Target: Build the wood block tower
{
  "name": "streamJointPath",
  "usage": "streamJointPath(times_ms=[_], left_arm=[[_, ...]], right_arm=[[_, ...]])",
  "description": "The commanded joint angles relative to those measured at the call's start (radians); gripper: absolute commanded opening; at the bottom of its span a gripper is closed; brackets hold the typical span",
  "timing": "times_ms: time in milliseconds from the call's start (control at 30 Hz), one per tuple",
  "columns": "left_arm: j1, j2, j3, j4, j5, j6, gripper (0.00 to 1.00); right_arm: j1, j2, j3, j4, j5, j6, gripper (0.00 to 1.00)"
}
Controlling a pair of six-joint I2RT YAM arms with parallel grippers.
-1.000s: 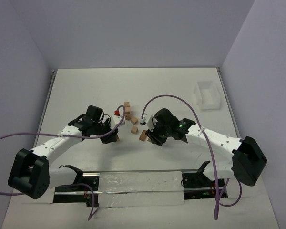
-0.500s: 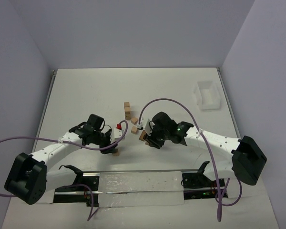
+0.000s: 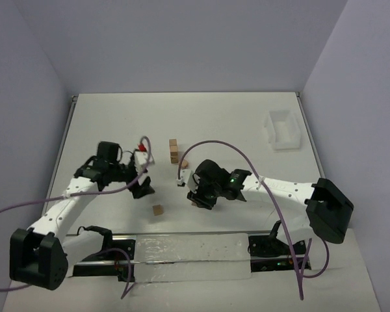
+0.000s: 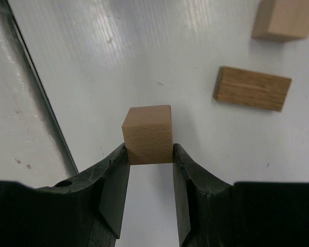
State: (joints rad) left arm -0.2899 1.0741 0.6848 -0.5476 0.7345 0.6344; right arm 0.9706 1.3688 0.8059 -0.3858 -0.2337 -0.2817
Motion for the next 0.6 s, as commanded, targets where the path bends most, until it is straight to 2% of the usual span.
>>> streamJointPath(times_ms=[0, 133, 267, 433, 567], left_arm=[[0.172, -0.160, 0.123, 0.006, 0.137, -0.181, 0.99], [0.277, -0.282, 0.127, 0.059, 0.094, -0.368, 0.99], [0.388, -0.372, 0.101, 0.093, 0.123, -0.506, 0.99], [0.456, -0.399, 0.096, 0.109, 0.131, -0.678, 0.99], [0.462, -0.423, 0.084, 0.159, 0.127, -0.741, 0.99]], right_arm=[[0.086, 0.080, 0.119, 0.016, 0.014, 0.001, 0.00], [0.150, 0.185, 0.203, 0.023, 0.046, 0.022, 0.00], [0.198, 0.264, 0.258, 0.032, 0.076, 0.015, 0.00], [0.208, 0.355, 0.327, 0.014, 0.088, -0.003, 0.00], [0.209, 0.404, 0.367, -0.002, 0.111, -0.023, 0.00]])
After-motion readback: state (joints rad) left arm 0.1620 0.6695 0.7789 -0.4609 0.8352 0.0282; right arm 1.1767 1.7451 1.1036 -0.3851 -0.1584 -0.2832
